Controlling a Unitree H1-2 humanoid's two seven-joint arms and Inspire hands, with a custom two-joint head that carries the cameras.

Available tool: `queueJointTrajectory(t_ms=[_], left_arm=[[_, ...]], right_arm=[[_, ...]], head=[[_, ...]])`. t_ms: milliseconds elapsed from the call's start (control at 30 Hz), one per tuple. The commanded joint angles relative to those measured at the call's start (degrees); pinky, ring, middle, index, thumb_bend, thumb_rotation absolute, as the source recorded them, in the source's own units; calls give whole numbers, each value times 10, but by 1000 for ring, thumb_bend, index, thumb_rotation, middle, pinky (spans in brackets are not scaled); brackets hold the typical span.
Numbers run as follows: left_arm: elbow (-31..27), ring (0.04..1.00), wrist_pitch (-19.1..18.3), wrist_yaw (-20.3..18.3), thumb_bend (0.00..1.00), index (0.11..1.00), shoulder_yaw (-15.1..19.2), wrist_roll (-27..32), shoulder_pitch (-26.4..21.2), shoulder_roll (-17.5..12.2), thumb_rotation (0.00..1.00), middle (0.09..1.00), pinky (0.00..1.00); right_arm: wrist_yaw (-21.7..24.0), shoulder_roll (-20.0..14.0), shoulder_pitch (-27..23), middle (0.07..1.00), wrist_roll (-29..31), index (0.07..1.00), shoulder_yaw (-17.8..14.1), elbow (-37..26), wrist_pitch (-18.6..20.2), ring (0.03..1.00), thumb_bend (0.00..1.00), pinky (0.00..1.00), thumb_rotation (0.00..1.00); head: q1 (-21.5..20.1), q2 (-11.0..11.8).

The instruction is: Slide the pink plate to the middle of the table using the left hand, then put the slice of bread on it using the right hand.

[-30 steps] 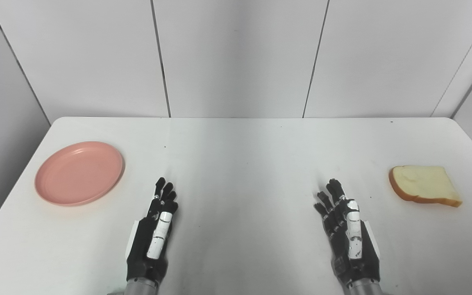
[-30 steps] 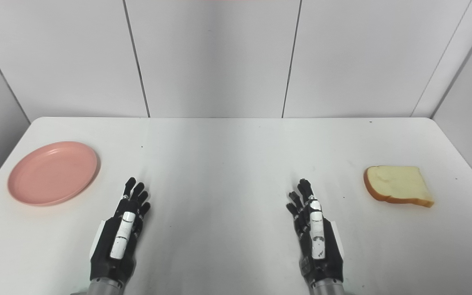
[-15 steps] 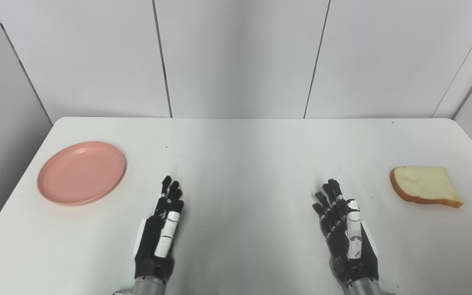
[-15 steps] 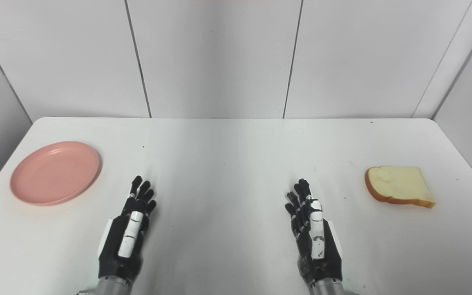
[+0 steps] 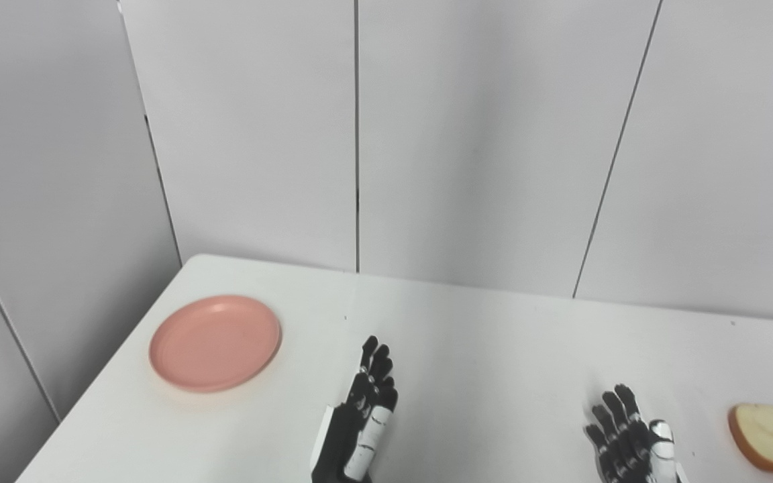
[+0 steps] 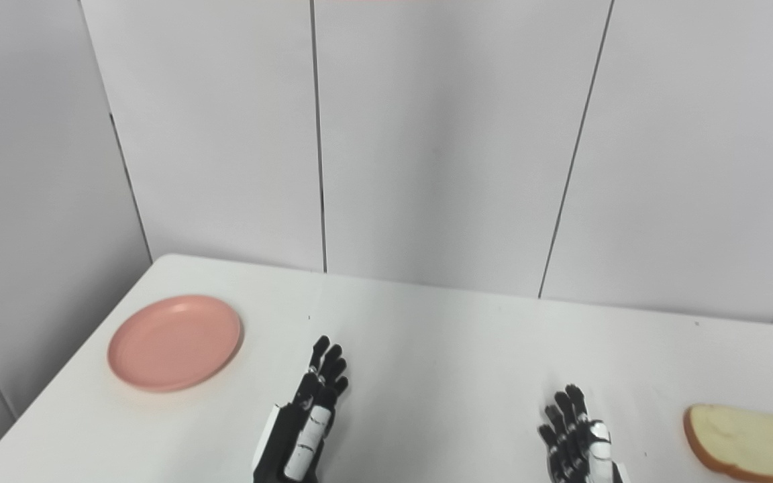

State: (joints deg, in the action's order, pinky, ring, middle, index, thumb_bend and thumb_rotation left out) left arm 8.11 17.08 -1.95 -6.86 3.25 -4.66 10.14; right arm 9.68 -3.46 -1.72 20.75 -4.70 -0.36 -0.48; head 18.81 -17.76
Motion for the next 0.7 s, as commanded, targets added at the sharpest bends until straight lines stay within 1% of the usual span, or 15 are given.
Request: queueJointTrajectory(t_ms=[0,133,333,400,433,467,500,567,600,667], left_arm=[[72,1000,38,0,729,1000,2,-8,27,-4,706,1000,1000],[87,1000,49,0,718,1000,3,-3,21,-6,694,1000,1000],[88,1000,53,2,718,1000,2,-4,20,-10,693,1000,1000],[75,1000,45,-1,726,1000,4,4,25,-11,699,1000,1000],[64,1000,39,-2,756,1000,6,9,29,-12,715,1000,1000],[55,1000,33,-1,773,1000,8,12,31,-12,730,1000,1000],[44,1000,27,-1,797,1000,10,16,34,-13,748,1000,1000],[22,1000,21,-3,836,1000,16,30,35,-14,764,1000,999],[9,1000,14,-4,839,1000,20,38,34,-15,765,1000,999],[-20,991,-3,-4,895,1000,27,51,28,-17,766,1000,991]], right_arm=[[25,-2,49,1000,4,1000,-9,104,-39,1000,680,1000,1000],[27,-1,45,1000,0,1000,-9,115,-46,1000,653,1000,1000],[29,5,46,1000,-1,1000,-11,113,-49,1000,619,1000,1000],[28,8,50,1000,-1,1000,-11,106,-52,1000,617,1000,1000],[25,12,53,1000,0,1000,-11,99,-51,1000,617,1000,1000],[23,14,55,1000,1,1000,-12,94,-50,1000,613,1000,1000],[21,16,58,1000,2,1000,-12,89,-50,1000,611,1000,1000],[18,19,60,1000,2,1000,-13,84,-52,1000,618,1000,1000],[17,20,61,1000,0,1000,-13,81,-51,1000,619,1000,1000],[12,23,63,1000,-5,1000,-12,74,-49,1000,631,1000,1000]], head=[[1,3],[0,10],[-4,7],[-7,3],[-13,-3],[-13,-3],[-18,-9],[-21,-13],[-22,-14],[-24,-17]])
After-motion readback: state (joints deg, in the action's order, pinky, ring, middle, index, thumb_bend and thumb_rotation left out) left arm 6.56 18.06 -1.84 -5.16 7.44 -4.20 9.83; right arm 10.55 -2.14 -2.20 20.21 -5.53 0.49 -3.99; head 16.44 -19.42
